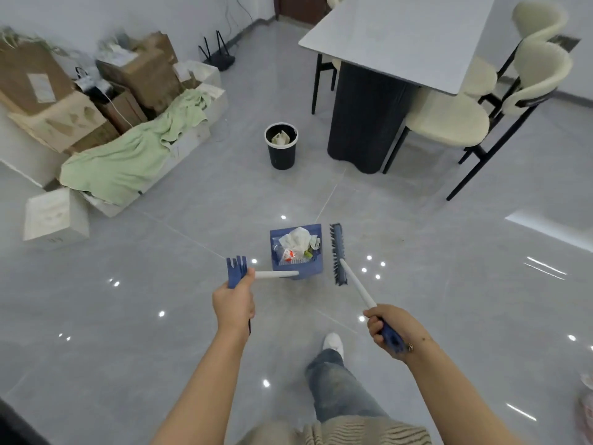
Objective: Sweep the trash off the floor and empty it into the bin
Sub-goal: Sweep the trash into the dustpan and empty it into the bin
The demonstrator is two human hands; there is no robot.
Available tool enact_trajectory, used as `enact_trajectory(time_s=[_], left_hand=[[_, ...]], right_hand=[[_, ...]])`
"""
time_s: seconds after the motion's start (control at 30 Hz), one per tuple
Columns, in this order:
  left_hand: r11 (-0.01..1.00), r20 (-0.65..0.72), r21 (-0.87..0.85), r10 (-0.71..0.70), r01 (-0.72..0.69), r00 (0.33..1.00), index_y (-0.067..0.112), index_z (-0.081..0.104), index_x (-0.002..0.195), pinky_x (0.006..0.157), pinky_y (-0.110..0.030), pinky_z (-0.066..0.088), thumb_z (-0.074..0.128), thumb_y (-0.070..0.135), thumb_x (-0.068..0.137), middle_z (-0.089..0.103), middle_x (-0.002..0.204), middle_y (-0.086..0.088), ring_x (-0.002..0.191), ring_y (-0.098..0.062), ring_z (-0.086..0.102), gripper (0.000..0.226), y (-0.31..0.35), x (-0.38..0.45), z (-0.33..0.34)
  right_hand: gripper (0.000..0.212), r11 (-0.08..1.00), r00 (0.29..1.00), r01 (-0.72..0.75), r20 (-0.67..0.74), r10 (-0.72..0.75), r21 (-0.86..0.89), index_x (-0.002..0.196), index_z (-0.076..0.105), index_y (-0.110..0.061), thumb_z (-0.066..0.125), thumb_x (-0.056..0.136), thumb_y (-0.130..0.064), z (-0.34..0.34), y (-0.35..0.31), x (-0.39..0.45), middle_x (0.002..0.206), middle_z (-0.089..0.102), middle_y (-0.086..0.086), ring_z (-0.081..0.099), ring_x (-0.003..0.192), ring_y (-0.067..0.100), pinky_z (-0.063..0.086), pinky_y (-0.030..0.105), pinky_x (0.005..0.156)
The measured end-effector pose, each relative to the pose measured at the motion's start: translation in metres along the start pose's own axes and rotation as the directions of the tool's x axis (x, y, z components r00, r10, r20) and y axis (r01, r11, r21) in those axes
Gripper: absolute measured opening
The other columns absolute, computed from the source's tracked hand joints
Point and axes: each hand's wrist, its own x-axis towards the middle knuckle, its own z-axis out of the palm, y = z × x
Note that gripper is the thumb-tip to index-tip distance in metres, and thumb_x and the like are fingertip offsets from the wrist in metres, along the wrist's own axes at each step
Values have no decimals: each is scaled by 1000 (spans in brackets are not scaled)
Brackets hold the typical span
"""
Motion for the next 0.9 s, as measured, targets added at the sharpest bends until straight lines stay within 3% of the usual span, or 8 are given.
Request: enact_trajectory(time_s=[0.2,0.5,0.77,0.9], left_hand=[[998,-57,-57,26,-29,998,15,47,70,34,-15,18,68,20,87,30,40,8,30,-6,23,27,71,24,101],[986,-41,-148,70,-76,997,15,50,73,32,-15,20,69,22,86,31,40,8,31,-5,24,24,155,87,187],[969,49,-246,47,-33,998,15,51,76,32,-15,20,66,23,88,30,39,9,31,-5,23,21,244,219,229],[947,90,-313,-39,65,995,18,52,73,31,-15,19,61,23,91,26,37,10,29,-3,22,21,306,293,233]], right_hand=[[22,999,999,2,43,0,-48,73,45,-8,46,94,-1,-2,-126,33,39,44,-1,41,25,6,31,14,27],[30,997,995,61,81,-57,-53,65,43,-9,47,92,1,50,-251,82,39,43,1,39,25,6,28,16,27],[18,998,996,60,60,-59,-20,76,46,-8,49,92,-1,131,-351,137,43,45,0,43,27,6,31,14,29],[16,997,998,57,15,-56,-47,77,46,-7,48,91,0,187,-398,159,44,45,0,42,27,7,31,15,29]])
